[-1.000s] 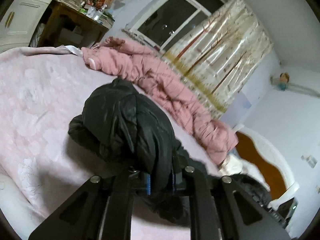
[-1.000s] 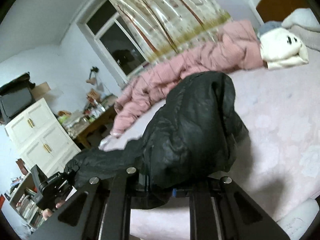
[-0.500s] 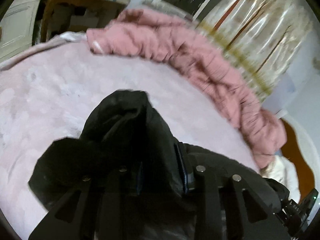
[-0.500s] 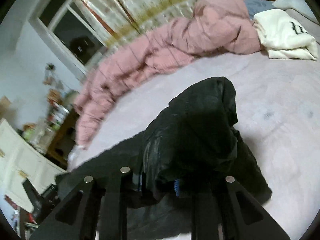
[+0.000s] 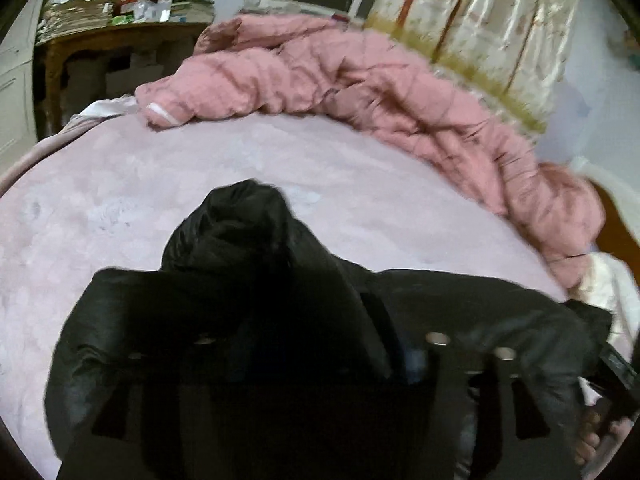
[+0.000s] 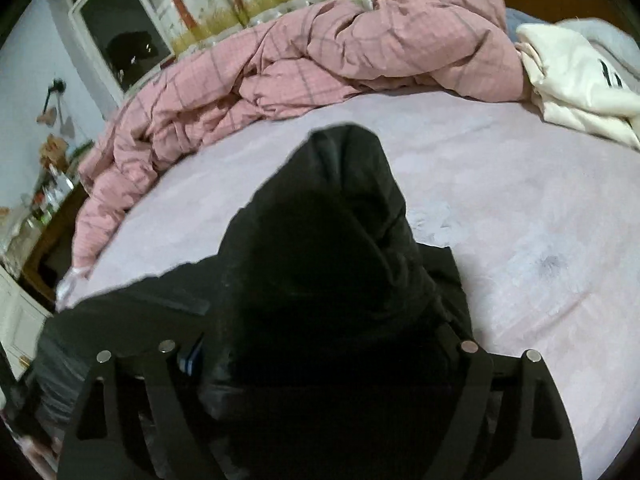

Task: Fold large clothes

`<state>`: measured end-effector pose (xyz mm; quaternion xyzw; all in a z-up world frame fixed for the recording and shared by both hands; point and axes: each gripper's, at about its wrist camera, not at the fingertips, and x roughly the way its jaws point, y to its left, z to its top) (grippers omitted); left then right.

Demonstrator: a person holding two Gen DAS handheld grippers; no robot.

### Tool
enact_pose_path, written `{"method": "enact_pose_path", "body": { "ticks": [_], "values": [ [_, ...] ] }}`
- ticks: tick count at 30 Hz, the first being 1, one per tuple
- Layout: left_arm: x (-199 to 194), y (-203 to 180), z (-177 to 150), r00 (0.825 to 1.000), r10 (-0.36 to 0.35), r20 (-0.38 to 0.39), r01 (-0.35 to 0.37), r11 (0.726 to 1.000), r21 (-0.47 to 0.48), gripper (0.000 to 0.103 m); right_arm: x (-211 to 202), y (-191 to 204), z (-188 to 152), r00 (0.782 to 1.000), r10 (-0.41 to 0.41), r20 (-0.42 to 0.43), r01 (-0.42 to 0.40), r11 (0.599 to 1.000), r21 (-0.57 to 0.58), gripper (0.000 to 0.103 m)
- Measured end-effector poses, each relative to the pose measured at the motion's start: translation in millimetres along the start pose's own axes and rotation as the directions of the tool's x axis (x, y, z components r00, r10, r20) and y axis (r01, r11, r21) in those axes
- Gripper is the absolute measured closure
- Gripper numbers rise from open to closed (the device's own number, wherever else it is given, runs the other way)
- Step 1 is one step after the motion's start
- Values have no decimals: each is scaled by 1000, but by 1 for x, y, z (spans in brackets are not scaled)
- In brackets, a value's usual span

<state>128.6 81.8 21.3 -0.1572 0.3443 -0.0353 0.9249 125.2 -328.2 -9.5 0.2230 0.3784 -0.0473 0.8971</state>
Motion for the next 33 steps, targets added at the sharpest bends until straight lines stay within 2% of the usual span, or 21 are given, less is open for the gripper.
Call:
{"method": "enact_pose_path", "body": {
  "ticks": [2,4,6,8,10,11,13,14,15,16,17,18,19,20,21,22,23,25,27,31,33],
  "values": [
    [-22,-5,4,996,-5,84,0,999,54,27,-20,-1,-2,999,-30,42,30,1000,-7,19],
    [-43,-13,8,981,59,184,-80,991,111,27,-35,6,-5,993,-85,78,88,995,-37,18],
    [-64,-20,9,961,36,273,-77,987,142,24,-53,13,-7,986,-106,128,113,993,-45,18],
    [-81,-28,8,949,-21,315,-35,985,171,20,-72,18,-9,973,-139,183,147,989,-33,18],
    [-89,-40,4,953,-83,291,15,974,227,20,-91,19,-10,948,-193,252,200,980,-4,18],
    [-88,-46,2,961,-99,258,34,969,246,20,-100,16,-10,927,-241,287,245,969,22,18],
    [-75,-55,-3,980,-148,130,113,963,245,23,-119,12,-12,872,-324,367,310,946,98,18],
    [-69,-57,-6,981,-173,83,150,961,235,29,-131,8,-14,850,-325,415,296,946,134,18],
    [-60,-60,-9,981,-189,47,173,958,230,33,-139,7,-15,845,-283,453,249,959,135,18],
    [-49,-65,-13,983,-182,23,171,955,243,44,-144,9,-15,852,-229,471,205,973,103,18],
    [-38,-71,-17,987,-158,12,149,952,266,65,-146,18,-14,873,-152,464,160,987,22,18],
    [-24,-78,-20,989,-147,-7,142,946,291,76,-145,28,-13,899,-75,432,116,991,-70,20],
    [-9,-80,-19,988,-148,-41,153,944,294,92,-141,40,-12,926,8,377,56,986,-158,23],
    [2,-78,-20,986,-151,-72,165,949,271,97,-136,53,-14,946,84,312,-15,976,-216,32],
    [15,-76,-19,981,-166,-99,185,955,230,98,-132,63,-17,955,144,258,-81,967,-241,38],
    [24,-75,-17,977,-182,-112,202,957,207,99,-127,73,-21,958,202,203,-146,955,-258,40],
    [34,-75,-17,978,-175,-111,195,959,206,99,-116,87,-23,960,249,130,-205,937,-284,48],
    [47,-78,-22,985,-135,-107,157,959,237,99,-89,109,-24,969,248,23,-228,921,-316,53],
    [56,-81,-33,989,-108,-104,133,953,273,98,-57,124,-23,977,211,-18,-204,915,-347,53],
    [64,-78,-48,993,-71,-97,97,948,304,98,10,130,-27,999,49,-21,-53,911,-409,53],
    [66,-74,-46,991,-80,-109,109,951,288,98,32,122,-31,998,29,-49,-46,916,-398,53]
  ]
}}
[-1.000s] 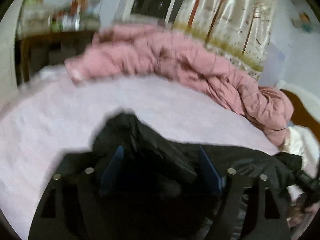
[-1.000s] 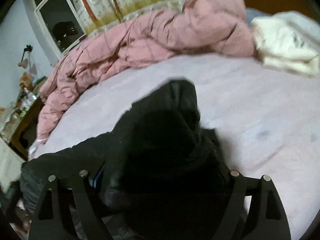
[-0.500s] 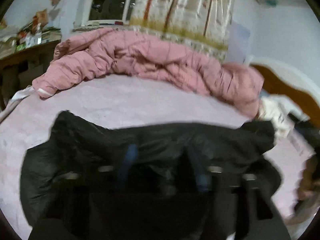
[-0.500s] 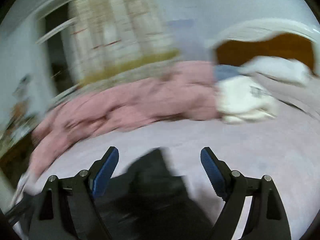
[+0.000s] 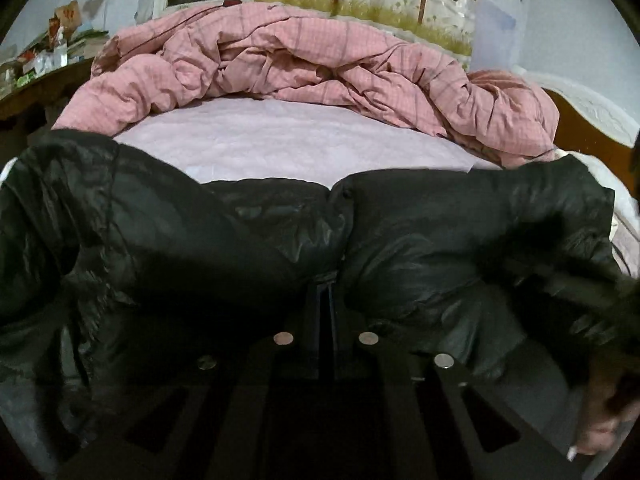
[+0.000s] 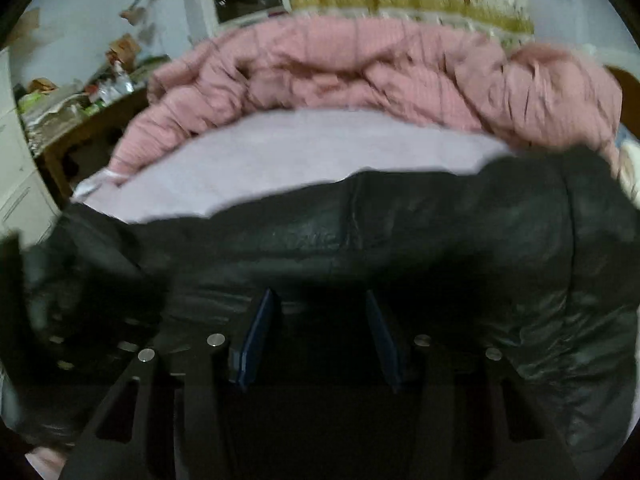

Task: Fold large clothes

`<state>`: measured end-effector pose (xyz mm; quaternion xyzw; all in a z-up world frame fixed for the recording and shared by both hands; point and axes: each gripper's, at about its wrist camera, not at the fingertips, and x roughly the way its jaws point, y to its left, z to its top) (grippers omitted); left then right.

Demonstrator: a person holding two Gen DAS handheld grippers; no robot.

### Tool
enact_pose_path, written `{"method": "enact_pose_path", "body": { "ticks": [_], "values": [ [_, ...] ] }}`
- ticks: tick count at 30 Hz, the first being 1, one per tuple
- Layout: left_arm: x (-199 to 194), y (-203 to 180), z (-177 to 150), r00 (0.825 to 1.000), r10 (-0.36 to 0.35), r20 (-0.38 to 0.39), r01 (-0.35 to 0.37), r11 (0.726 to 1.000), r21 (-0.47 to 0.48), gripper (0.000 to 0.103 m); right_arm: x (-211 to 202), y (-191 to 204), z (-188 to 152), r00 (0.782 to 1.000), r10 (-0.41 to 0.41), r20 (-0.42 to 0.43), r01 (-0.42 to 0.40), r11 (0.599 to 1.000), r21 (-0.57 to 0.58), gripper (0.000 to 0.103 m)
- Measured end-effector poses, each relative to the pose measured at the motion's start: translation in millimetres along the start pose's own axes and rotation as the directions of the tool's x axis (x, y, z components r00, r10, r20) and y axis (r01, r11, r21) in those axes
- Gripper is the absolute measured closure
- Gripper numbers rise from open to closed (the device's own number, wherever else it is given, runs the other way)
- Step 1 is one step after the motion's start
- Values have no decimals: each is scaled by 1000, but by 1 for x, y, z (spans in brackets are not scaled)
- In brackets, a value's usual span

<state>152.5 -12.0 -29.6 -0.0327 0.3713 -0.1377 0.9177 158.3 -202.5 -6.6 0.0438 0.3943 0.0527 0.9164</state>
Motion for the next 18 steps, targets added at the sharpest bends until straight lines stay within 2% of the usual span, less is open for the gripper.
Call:
{"method": "enact_pose_path", "body": {
  "ticks": [2,5,9,11,13,14,15,16,17,18],
  "values": [
    [3,3,-2,1000,-4,-13,4,1000,-13,98,10,2,-7,999,-22,-42,20,999,-45,53],
    [6,5,-2,1000,-10,-28,10,1000,-20,98,12,5,-15,998,-43,-44,39,996,-84,53],
    [-4,8,-1,1000,-25,-12,25,999,-35,98,15,0,-10,997,-20,-76,14,997,-82,55],
    [-20,3,4,1000,6,27,-7,999,44,98,0,-9,-2,999,-40,-37,37,997,-70,55],
    [-43,0,11,991,71,111,-85,988,131,98,-22,-18,2,991,-114,64,118,991,-67,55],
    [-56,6,17,986,91,139,-109,986,126,98,-34,-25,5,982,-145,123,154,986,-67,55],
    [-64,16,24,988,77,133,-89,992,88,98,-42,-30,7,976,-160,149,171,983,-67,54],
    [-70,31,31,993,27,116,-30,999,26,98,-45,-36,10,973,-174,152,185,981,-65,54],
    [-74,47,37,994,-24,109,28,999,-32,98,-45,-44,13,973,-191,127,199,978,-56,54],
    [-75,62,43,993,-36,113,45,996,-72,98,-43,-50,16,975,-202,97,207,977,-46,54]
  ]
}}
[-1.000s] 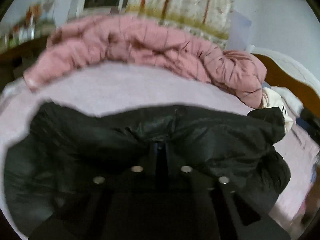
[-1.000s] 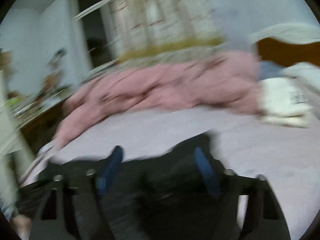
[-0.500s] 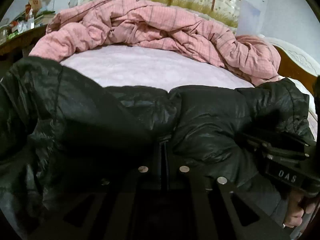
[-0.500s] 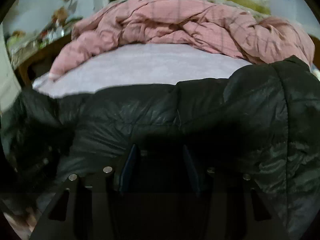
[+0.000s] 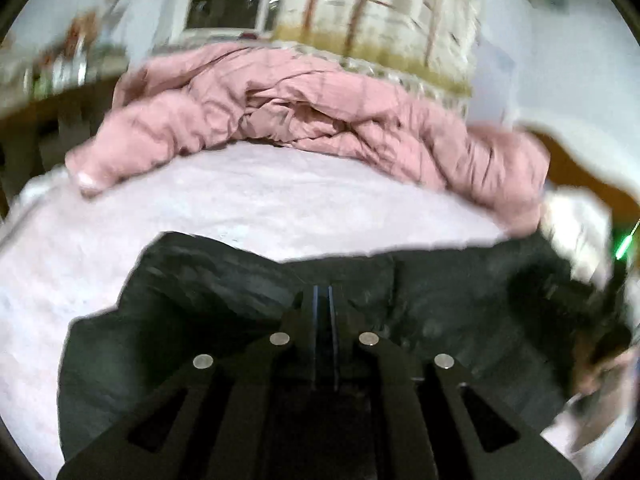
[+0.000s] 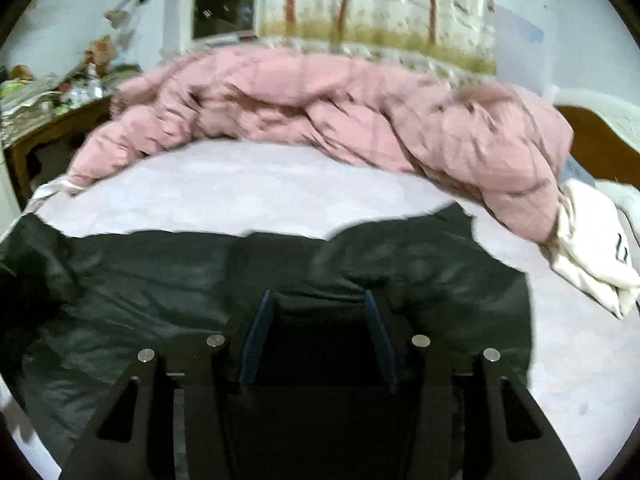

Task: Fold large clothes

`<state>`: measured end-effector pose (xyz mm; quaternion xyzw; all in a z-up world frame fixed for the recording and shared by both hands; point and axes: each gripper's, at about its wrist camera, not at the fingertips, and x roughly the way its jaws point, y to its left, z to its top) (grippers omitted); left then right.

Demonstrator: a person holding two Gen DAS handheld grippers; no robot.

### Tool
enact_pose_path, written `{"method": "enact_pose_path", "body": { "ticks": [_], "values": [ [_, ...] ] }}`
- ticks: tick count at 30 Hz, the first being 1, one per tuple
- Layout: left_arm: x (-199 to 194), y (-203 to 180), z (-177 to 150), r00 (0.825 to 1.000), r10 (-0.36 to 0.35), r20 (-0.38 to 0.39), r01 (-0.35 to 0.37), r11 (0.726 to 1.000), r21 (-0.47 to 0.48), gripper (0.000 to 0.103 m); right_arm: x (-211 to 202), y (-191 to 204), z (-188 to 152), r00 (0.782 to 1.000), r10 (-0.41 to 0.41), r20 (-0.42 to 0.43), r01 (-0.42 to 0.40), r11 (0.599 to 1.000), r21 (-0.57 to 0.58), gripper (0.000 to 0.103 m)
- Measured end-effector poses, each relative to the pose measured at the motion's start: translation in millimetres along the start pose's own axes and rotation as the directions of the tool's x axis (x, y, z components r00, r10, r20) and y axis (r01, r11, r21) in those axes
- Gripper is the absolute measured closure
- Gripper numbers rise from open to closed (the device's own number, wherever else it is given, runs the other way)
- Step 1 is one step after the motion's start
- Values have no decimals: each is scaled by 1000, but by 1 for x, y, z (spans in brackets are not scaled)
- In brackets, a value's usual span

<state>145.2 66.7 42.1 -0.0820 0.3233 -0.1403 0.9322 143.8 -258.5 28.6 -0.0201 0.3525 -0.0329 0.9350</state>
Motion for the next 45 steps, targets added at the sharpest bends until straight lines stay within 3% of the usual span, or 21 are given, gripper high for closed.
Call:
{"method": "enact_pose_path", "body": {
  "ticks": [3,5,7,9,13,18,23,45],
  "values": [
    [16,29,6,995,93,-29,-92,995,34,98,18,-19,3,998,19,-66,-15,998,68,55],
    [34,56,0,985,157,-68,-158,987,-9,100,31,-28,1,996,13,-91,-3,994,111,56],
    [50,85,-9,988,101,-120,-113,988,-103,100,41,-29,-4,993,5,-116,5,996,84,56],
    [57,93,-14,989,64,-132,-81,988,-132,99,50,-26,-11,991,3,-136,2,999,36,58],
    [69,82,-22,981,127,-148,-139,988,-73,99,60,-32,-18,987,56,-150,-43,995,88,58],
    [68,84,-28,981,117,-154,-132,987,-91,99,72,-42,-26,979,134,-155,-109,982,155,58],
    [68,78,-31,978,148,-148,-157,986,-55,99,73,-32,-30,987,84,-138,-70,992,105,58],
    [66,82,-30,980,132,-150,-145,987,-77,99,73,-31,-31,988,76,-136,-63,993,97,58]
  ]
}}
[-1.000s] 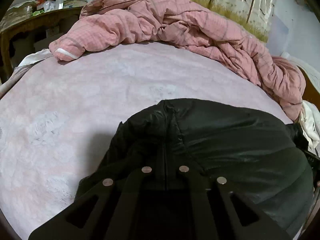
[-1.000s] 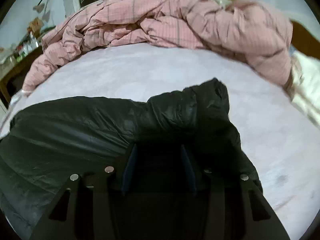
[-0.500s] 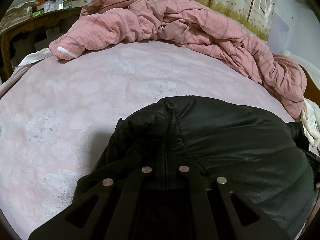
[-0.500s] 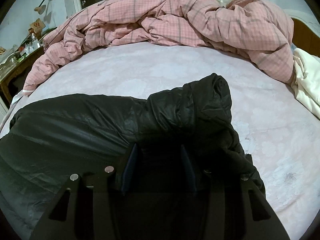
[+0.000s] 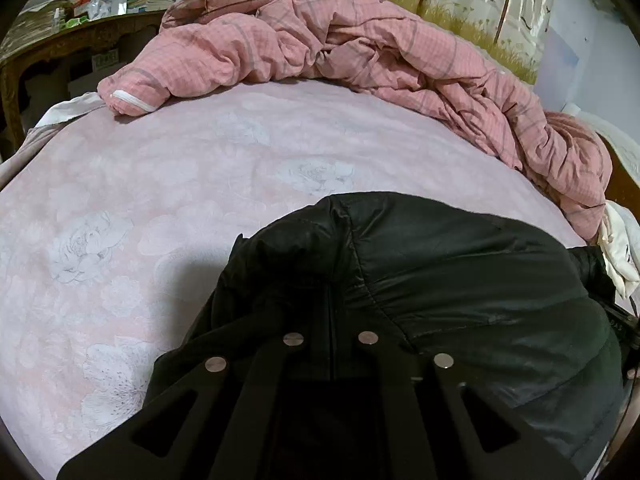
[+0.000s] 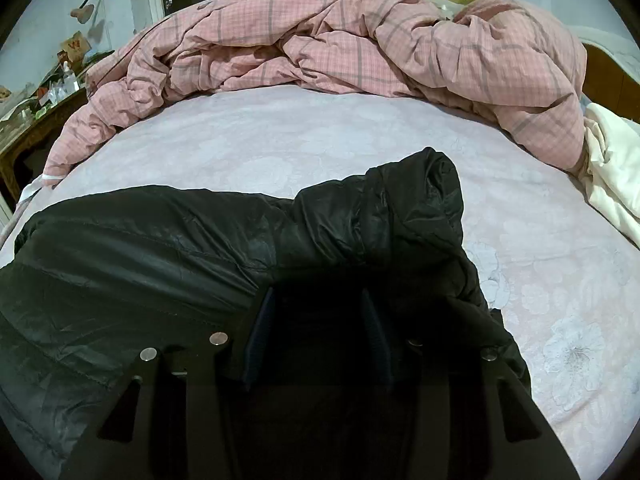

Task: Fold large clothes

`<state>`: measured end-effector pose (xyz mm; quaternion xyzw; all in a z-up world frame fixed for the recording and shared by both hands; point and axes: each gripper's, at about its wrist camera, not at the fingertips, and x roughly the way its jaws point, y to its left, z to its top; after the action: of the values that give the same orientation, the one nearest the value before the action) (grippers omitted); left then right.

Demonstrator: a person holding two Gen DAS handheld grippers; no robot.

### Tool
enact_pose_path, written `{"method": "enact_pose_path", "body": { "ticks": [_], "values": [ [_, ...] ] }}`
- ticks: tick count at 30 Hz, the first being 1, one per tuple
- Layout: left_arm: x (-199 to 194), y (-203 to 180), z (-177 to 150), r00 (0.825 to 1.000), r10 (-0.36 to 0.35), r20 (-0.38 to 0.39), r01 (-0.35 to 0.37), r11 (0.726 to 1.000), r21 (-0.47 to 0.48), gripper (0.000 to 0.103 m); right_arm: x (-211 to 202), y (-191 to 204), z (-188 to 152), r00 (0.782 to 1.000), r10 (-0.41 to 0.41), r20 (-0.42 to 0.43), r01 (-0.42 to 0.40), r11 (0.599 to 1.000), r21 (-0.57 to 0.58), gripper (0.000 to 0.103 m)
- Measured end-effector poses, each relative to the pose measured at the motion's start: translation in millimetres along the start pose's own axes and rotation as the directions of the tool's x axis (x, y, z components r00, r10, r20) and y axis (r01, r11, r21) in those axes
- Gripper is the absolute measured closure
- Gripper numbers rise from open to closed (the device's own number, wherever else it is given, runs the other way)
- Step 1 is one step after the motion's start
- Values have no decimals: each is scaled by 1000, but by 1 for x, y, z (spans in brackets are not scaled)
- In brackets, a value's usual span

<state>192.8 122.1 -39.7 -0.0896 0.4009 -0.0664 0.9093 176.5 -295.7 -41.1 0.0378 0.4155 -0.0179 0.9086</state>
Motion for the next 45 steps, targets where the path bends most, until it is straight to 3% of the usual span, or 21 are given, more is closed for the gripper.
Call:
{"method": "enact_pose_path", "body": {
  "ticks": [2,4,7,10,13,16,19,21,23,25,28,31,33,35,37,39,42,45],
  "values": [
    [-17,-7,-1,999,17,42,-18,999,29,100,-4,-1,1,1000,1,5,-1,1000,0,58],
    [-42,-15,-3,995,-17,94,13,999,45,100,-19,-1,4,1000,7,19,-7,1000,12,57],
    [-84,-38,-5,981,-98,165,85,993,84,100,-54,7,7,992,112,62,-113,993,24,57],
    [-112,-73,-13,968,-115,223,80,984,161,100,-96,38,5,977,170,129,-168,985,-29,57],
    [-113,-103,-29,966,-183,181,140,965,224,100,-115,71,-10,962,236,136,-225,970,-90,57],
    [-94,-125,-56,971,-228,77,196,934,298,98,-106,105,-43,958,282,41,-275,952,-135,57],
    [-68,-133,-76,983,-186,0,178,939,296,98,-96,116,-70,973,226,46,-212,956,-205,57],
    [-54,-134,-83,987,-155,-28,157,942,297,98,-85,112,-73,972,237,8,-231,954,-193,57],
    [-45,-131,-82,982,-174,-67,186,944,273,98,-70,109,-73,970,239,-30,-241,955,-173,58],
    [-46,-124,-78,975,-209,-76,221,945,241,98,-66,113,-74,975,221,-35,-224,956,-190,57],
    [-52,-130,-79,980,-193,-53,200,944,263,98,-72,117,-78,977,213,-19,-212,955,-209,57],
    [-68,-139,-79,976,-217,-15,212,932,295,98,-89,105,-81,964,266,-9,-265,956,-125,55],
    [-76,-149,-80,973,-229,16,211,919,334,97,-109,89,-88,952,305,24,-304,951,-49,40],
    [-82,-158,-82,974,-219,56,184,913,365,97,-132,80,-101,950,300,85,-302,953,7,38],
    [-88,-164,-79,961,-270,56,236,909,343,97,-149,80,-113,946,302,113,-305,952,12,38],
    [-92,-172,-76,950,-308,54,272,899,343,97,-161,73,-129,941,313,129,-322,945,51,31],
    [-80,-181,-81,973,-228,24,205,914,349,97,-167,56,-156,935,334,120,-349,926,145,24],
    [-51,-178,-87,982,-189,-23,187,933,308,97,-158,35,-174,947,311,84,-322,914,246,24]
  ]
}}
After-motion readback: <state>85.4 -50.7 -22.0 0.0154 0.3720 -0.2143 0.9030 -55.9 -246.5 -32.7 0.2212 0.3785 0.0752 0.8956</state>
